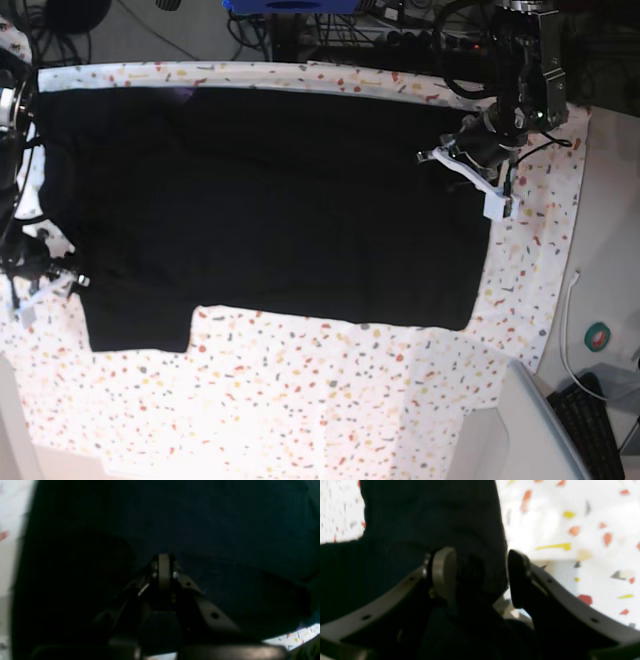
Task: Layout the t-shirt on the table in an organized manner, then fold the t-shirt properly
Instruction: 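Grasp the shirt's side edge with the right gripper and straighten it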
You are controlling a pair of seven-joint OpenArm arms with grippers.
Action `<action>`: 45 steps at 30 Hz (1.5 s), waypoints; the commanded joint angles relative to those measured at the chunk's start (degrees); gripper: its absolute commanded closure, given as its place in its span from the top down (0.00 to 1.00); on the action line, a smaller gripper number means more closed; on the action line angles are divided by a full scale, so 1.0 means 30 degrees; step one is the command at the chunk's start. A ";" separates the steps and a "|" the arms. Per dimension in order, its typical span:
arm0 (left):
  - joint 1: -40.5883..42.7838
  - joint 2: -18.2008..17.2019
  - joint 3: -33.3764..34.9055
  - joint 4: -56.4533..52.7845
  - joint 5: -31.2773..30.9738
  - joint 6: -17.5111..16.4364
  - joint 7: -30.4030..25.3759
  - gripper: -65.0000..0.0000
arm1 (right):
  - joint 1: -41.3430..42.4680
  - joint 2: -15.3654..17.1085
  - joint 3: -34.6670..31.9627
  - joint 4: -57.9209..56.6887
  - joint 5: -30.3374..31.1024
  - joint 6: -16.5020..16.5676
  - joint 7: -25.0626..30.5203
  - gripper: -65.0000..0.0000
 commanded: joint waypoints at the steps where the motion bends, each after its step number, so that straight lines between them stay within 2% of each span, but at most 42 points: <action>1: -0.0004 -0.0231 0.0049 0.0032 -0.0166 -0.0046 -0.0244 0.00 | 0.0347 0.0433 0.0043 0.0241 0.0173 0.0081 0.0362 0.48; 4: -0.0062 -0.0260 0.0108 -0.0759 -0.0137 -0.0046 -0.0244 0.00 | 0.0318 0.0404 0.0013 0.0153 0.0173 0.0052 0.0391 0.48; 6: -0.0355 -0.0289 0.0108 -0.1140 -0.0137 -0.0046 -0.0244 0.00 | 0.0289 0.0404 0.0043 0.0153 0.0173 -0.0857 0.0449 0.46; 7: -0.0443 -0.0289 0.0108 -0.1316 -0.0107 -0.0046 -0.0244 0.00 | 0.0260 0.0404 0.0013 0.0153 0.0173 -0.1707 0.0742 0.42; 9: -0.0502 -0.0289 0.0137 -0.1579 0.0449 -0.0046 -0.0244 0.00 | 0.0230 0.0404 0.0013 0.0153 0.0173 -0.2615 0.1475 0.35; 13: -0.0443 -0.0113 0.0137 -0.1550 0.2178 -0.0046 -0.0244 0.00 | 0.0201 0.0404 -0.0016 0.0124 0.0173 -0.2644 0.1622 0.33; 35: -0.0590 -0.0113 -0.0009 -0.1491 0.2266 -0.0046 -0.0244 0.00 | -0.0033 -0.0710 -0.0016 0.0153 0.0202 -0.2557 0.1709 0.32; 37: -0.0590 -0.0113 -0.0009 -0.1491 0.2266 -0.0046 -0.0244 0.00 | -0.0033 -0.0710 -0.0016 0.0153 0.0202 -0.2557 0.1709 0.26; 40: -0.0590 -0.0113 -0.0009 -0.1521 0.2266 -0.0046 -0.0244 0.00 | -0.0033 -0.0710 0.0013 0.0270 0.0202 -0.2557 0.1973 0.00; 45: -0.0561 -0.0201 -0.0009 -0.1609 0.2295 -0.0046 -0.0244 0.00 | 0.0084 -0.0622 -0.0016 0.0300 0.0202 -0.2557 0.2559 0.00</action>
